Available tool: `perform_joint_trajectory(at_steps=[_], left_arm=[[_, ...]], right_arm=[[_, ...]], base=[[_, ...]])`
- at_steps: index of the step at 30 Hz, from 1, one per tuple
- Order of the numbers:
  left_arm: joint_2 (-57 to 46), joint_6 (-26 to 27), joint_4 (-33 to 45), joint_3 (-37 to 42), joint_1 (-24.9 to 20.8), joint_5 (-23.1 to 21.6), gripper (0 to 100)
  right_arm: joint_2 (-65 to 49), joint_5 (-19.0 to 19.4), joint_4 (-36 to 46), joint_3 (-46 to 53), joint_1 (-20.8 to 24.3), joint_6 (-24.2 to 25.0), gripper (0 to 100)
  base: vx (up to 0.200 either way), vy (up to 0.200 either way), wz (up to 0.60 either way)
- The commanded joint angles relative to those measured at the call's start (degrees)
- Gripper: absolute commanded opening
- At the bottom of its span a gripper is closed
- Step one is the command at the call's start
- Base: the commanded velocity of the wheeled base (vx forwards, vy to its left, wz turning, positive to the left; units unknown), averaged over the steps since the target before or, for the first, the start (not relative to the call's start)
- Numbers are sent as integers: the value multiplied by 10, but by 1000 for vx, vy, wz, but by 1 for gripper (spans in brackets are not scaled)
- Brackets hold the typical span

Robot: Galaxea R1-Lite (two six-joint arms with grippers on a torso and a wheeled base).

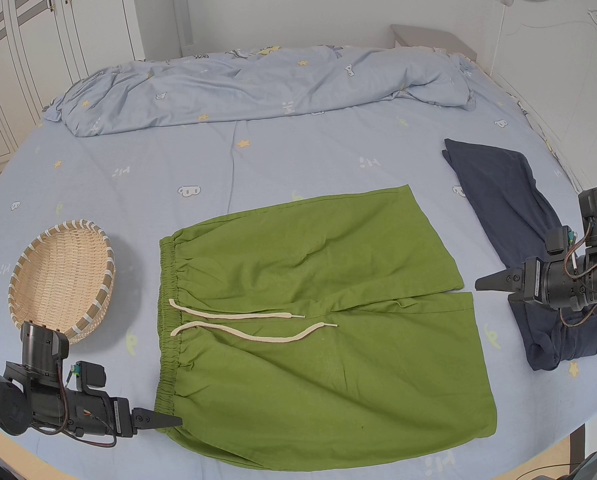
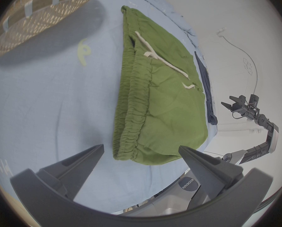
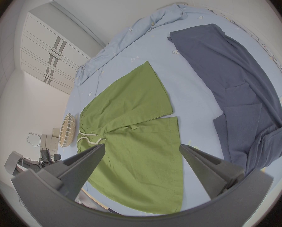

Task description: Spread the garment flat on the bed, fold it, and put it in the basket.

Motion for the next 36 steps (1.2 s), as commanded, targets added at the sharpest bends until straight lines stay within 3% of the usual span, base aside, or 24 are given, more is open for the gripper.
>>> perform_joint_trajectory(at_steps=[1,24,25,36], left_arm=[[36,-1,0,-3,5,-1,100],[87,-9,0,-37,-24,-25,100],[88,-9,0,-37,-24,-25,0],[70,-7,0,-6,4,-21,0]], right_arm=[[-8,0,0,1,0,1,100],[-7,-1,-1,2,0,2,100],[-8,-1,-1,2,0,2,100],[-8,0,-1,12,-3,0,100]], base=[[0,0,0],[0,0,0],[0,0,0],[0,0,0]])
